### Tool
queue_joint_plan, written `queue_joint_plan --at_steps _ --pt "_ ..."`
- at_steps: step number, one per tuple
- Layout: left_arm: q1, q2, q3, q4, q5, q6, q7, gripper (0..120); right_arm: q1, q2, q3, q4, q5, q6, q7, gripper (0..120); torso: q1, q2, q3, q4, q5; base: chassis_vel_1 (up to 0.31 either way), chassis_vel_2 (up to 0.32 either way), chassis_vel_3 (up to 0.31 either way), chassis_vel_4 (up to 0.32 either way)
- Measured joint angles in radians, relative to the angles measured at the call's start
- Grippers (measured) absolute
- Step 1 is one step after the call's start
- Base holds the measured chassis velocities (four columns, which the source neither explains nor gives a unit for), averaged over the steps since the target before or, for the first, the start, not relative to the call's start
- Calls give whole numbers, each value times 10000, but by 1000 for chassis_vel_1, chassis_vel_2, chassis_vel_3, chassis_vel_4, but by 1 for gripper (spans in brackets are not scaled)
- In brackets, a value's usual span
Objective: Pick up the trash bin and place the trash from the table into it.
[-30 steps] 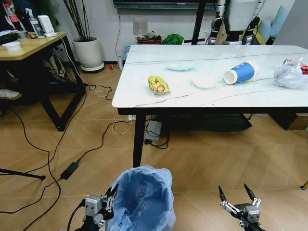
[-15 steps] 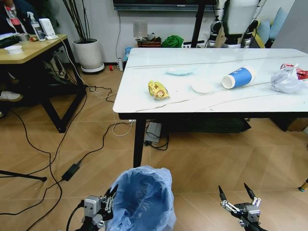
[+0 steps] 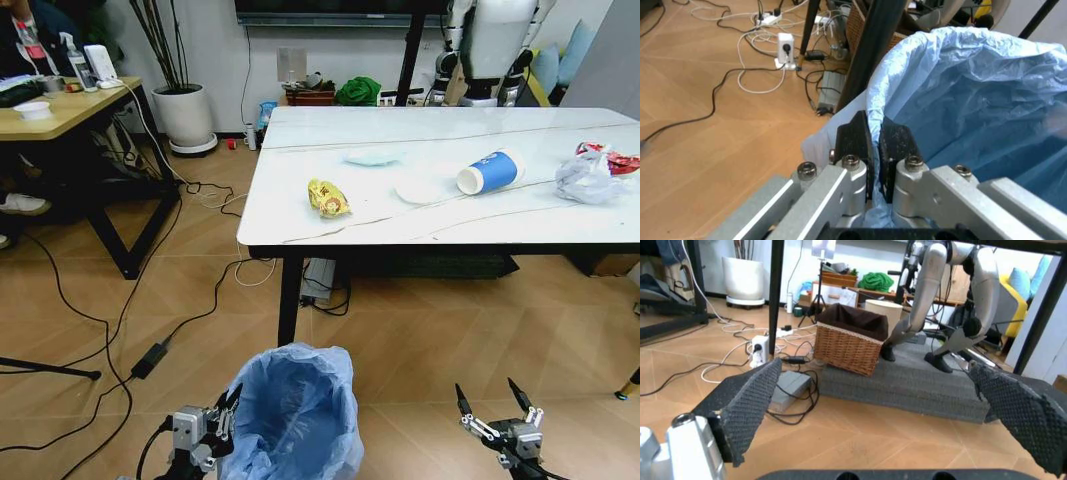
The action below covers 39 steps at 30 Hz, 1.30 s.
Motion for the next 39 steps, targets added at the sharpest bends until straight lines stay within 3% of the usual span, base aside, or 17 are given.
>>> queue_joint_plan --at_steps 12,39 --pt "3 -91 265 -36 -531 329 -323 0 53 -97 11 -99 40 -64 4 100 186 470 283 -1 0 0 0 0 0" --pt "9 -199 362 93 -176 164 -236 0 71 -14 -34 -126 3 -62 7 100 632 1593 959 0 0 0 0 0 0"
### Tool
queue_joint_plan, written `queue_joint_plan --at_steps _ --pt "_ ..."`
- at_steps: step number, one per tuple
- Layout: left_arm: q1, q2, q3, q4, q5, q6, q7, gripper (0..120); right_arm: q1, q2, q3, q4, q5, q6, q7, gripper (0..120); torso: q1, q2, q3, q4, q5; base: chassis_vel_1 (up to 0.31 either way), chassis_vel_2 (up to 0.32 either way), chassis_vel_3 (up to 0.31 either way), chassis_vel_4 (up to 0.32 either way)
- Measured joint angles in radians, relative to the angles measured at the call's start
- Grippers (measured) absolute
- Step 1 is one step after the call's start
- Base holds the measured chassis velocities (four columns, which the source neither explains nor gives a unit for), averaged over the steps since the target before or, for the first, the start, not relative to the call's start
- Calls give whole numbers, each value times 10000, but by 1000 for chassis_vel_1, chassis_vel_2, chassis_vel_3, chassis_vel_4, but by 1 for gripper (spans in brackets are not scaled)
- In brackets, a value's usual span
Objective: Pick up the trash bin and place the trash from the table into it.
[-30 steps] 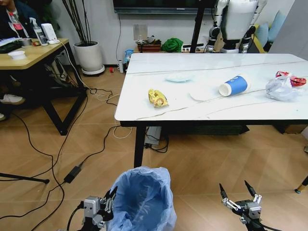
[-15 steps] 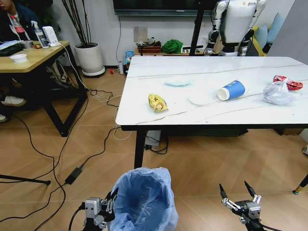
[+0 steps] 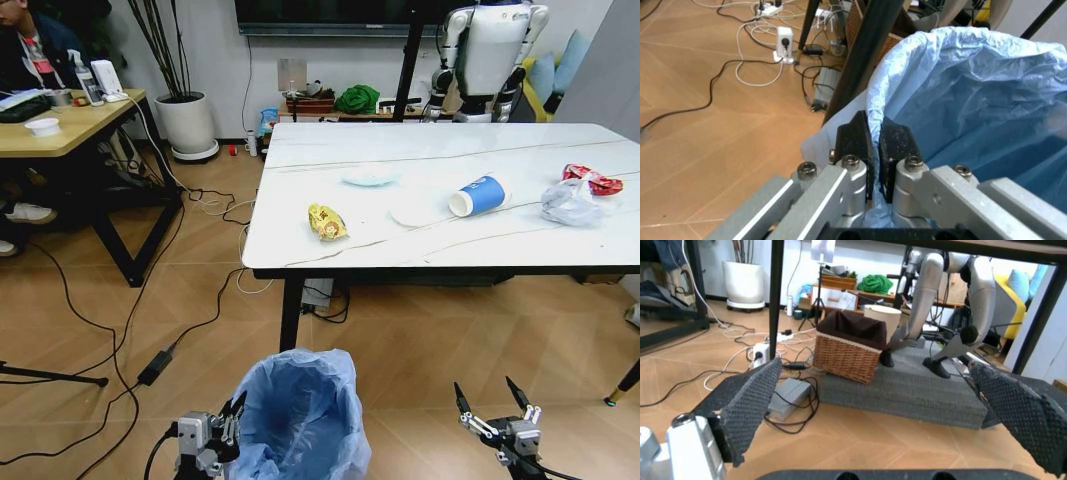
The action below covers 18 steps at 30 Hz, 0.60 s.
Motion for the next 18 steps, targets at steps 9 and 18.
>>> queue_joint_plan --at_steps 9,18 --pt "54 -23 -21 -3 51 -36 20 0 21 87 -38 28 -13 4 -13 100 169 387 217 0 0 0 0 0 0" --pt "35 -4 -56 -14 23 -40 23 0 -7 56 -9 50 -5 21 -20 100 312 753 440 0 -1 0 0 0 0"
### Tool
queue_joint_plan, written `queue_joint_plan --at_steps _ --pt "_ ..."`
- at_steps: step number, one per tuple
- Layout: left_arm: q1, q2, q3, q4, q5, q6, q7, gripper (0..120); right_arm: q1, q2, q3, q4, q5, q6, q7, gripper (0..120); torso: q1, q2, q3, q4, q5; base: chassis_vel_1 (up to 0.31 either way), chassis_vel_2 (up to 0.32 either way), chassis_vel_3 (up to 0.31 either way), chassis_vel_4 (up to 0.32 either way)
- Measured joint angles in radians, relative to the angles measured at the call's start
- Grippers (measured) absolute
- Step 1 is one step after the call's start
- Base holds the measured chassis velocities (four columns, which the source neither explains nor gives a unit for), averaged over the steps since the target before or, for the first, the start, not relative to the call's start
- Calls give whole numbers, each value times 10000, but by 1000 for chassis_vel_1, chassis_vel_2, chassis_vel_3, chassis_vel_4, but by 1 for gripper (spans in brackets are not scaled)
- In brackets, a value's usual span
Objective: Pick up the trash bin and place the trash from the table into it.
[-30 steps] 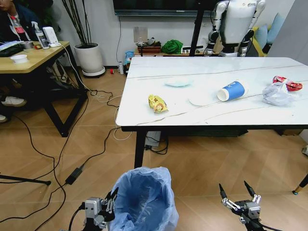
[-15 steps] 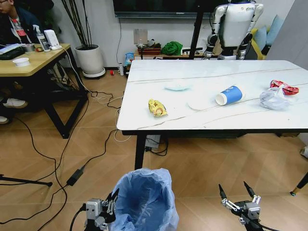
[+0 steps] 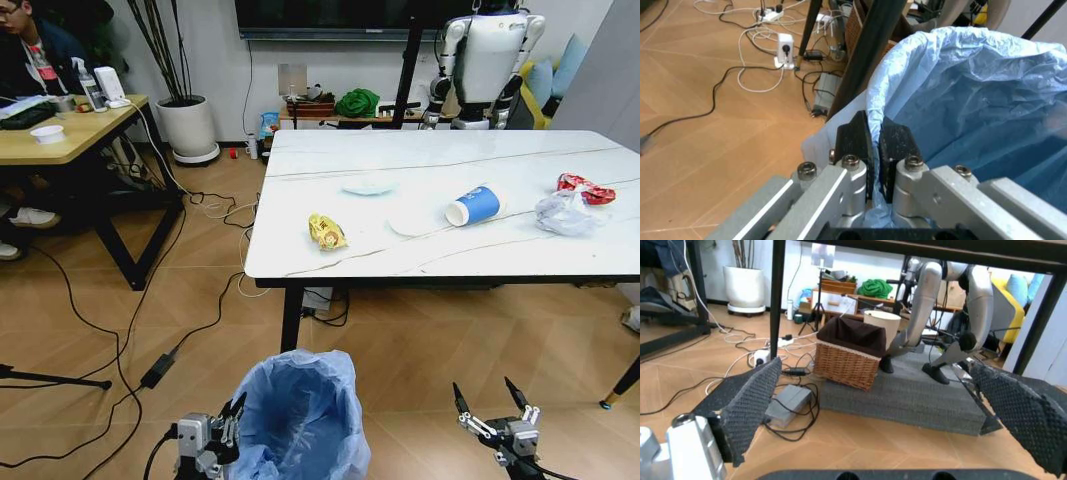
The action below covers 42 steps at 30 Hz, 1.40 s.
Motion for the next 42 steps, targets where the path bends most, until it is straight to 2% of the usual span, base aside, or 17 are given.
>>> queue_joint_plan --at_steps 42 --pt "-2 -98 45 103 -66 19 12 0 48 54 112 48 231 -54 3 100 795 1876 1082 1 0 0 0 0 0"
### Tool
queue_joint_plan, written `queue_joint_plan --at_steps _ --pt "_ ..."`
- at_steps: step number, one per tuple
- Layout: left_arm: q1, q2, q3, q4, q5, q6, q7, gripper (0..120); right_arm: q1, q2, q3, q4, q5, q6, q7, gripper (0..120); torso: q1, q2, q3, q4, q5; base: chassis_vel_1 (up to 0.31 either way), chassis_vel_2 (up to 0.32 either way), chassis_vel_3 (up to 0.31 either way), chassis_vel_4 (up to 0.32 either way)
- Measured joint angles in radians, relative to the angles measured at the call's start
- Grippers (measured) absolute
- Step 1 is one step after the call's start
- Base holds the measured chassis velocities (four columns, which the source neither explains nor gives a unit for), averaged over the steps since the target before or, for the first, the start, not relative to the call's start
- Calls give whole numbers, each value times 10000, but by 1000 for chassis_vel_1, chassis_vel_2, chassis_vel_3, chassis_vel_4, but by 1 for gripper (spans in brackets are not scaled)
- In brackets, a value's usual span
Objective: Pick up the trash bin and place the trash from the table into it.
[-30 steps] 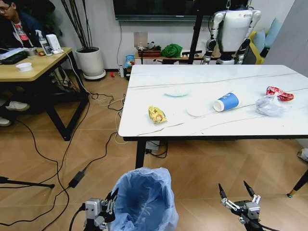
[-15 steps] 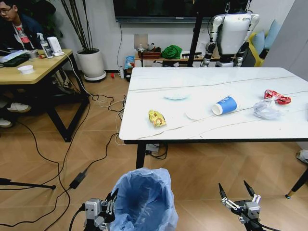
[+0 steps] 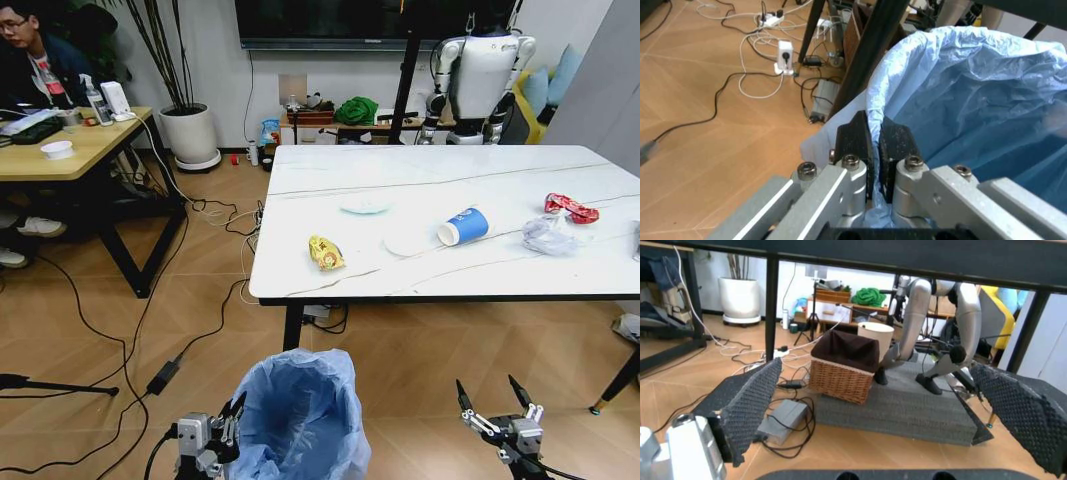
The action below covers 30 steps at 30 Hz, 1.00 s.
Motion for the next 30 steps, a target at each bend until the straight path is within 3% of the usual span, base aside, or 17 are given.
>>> queue_joint_plan --at_steps 30 --pt "-71 -275 161 39 92 16 40 0 -95 -97 -29 193 64 -124 0 100 635 1444 808 0 1 0 0 0 0"
